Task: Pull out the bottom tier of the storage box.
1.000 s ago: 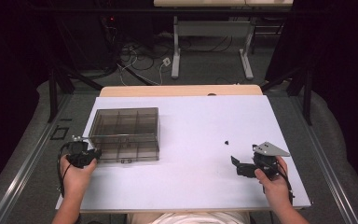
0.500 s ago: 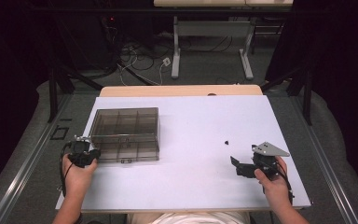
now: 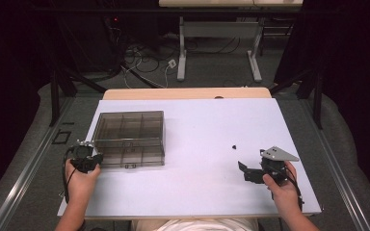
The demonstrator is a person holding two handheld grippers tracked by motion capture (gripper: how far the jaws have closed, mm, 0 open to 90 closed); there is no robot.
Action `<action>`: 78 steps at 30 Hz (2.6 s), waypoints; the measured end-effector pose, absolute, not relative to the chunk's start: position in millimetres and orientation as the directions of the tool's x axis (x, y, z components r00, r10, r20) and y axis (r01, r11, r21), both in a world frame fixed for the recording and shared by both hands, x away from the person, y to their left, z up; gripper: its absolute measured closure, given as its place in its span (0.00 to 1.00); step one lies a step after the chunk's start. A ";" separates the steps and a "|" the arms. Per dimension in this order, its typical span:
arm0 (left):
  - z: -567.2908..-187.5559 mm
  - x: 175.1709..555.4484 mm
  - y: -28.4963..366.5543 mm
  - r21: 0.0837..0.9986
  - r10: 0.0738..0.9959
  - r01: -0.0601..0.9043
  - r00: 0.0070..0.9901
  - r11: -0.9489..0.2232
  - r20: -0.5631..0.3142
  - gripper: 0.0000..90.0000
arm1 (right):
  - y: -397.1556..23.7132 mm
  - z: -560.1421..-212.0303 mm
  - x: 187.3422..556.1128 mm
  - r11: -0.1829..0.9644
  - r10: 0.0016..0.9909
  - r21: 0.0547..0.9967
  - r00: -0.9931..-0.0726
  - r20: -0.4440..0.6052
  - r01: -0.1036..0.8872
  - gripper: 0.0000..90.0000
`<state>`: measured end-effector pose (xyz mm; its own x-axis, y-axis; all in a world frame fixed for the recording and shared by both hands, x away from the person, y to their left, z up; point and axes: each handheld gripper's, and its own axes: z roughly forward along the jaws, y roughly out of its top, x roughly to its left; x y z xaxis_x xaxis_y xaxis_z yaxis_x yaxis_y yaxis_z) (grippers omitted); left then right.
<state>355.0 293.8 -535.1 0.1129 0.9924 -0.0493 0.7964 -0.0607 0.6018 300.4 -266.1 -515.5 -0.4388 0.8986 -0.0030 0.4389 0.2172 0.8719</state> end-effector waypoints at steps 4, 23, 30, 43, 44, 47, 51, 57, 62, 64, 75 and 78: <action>-534.7 354.9 294.1 0.597 0.993 0.801 0.100 -0.043 -0.061 0.96 | -266.1 -515.3 300.1 0.219 0.899 0.870 -0.437 -0.005 0.441 0.08; -532.4 350.9 296.0 0.576 0.994 0.818 0.069 -0.006 -0.089 0.99 | -266.5 -515.1 300.5 0.217 0.898 0.873 -0.441 -0.002 0.438 0.08; -532.4 349.0 295.6 0.575 0.993 0.818 0.063 0.004 -0.097 0.99 | -266.8 -514.9 300.5 0.217 0.897 0.873 -0.441 -0.003 0.437 0.08; -531.5 344.8 296.6 0.566 0.992 0.824 0.066 0.004 -0.104 0.99 | -267.0 -514.6 300.2 0.219 0.896 0.873 -0.443 -0.004 0.435 0.08; -531.7 344.4 296.3 0.568 0.992 0.823 0.062 0.009 -0.105 0.99 | -266.8 -514.4 300.0 0.217 0.897 0.873 -0.442 -0.001 0.438 0.08; -531.6 343.6 296.4 0.567 0.993 0.824 0.063 0.006 -0.102 0.99 | -266.8 -514.4 299.9 0.217 0.897 0.872 -0.441 -0.001 0.439 0.08; -531.1 342.4 296.7 0.562 0.992 0.827 0.064 0.008 -0.108 0.99 | -266.7 -514.4 299.9 0.217 0.897 0.872 -0.441 -0.001 0.439 0.08; -530.5 340.2 296.9 0.556 0.992 0.831 0.065 0.007 -0.111 0.99 | -267.1 -514.2 299.7 0.225 0.898 0.870 -0.441 -0.010 0.438 0.08; -530.7 338.9 296.4 0.557 0.992 0.830 0.062 0.010 -0.112 0.99 | -266.7 -514.4 299.7 0.223 0.899 0.872 -0.438 -0.010 0.436 0.08; -530.5 338.2 296.5 0.554 0.992 0.832 0.064 0.010 -0.113 0.99 | -266.6 -514.4 299.7 0.224 0.898 0.872 -0.440 -0.011 0.435 0.08; -529.4 334.9 297.8 0.540 0.991 0.841 0.069 0.006 -0.118 0.98 | -266.3 -514.3 299.5 0.225 0.897 0.872 -0.442 -0.011 0.435 0.08; -530.6 334.0 297.2 0.553 0.990 0.833 0.060 0.019 -0.124 0.98 | -266.2 -514.3 299.4 0.226 0.897 0.871 -0.442 -0.011 0.436 0.08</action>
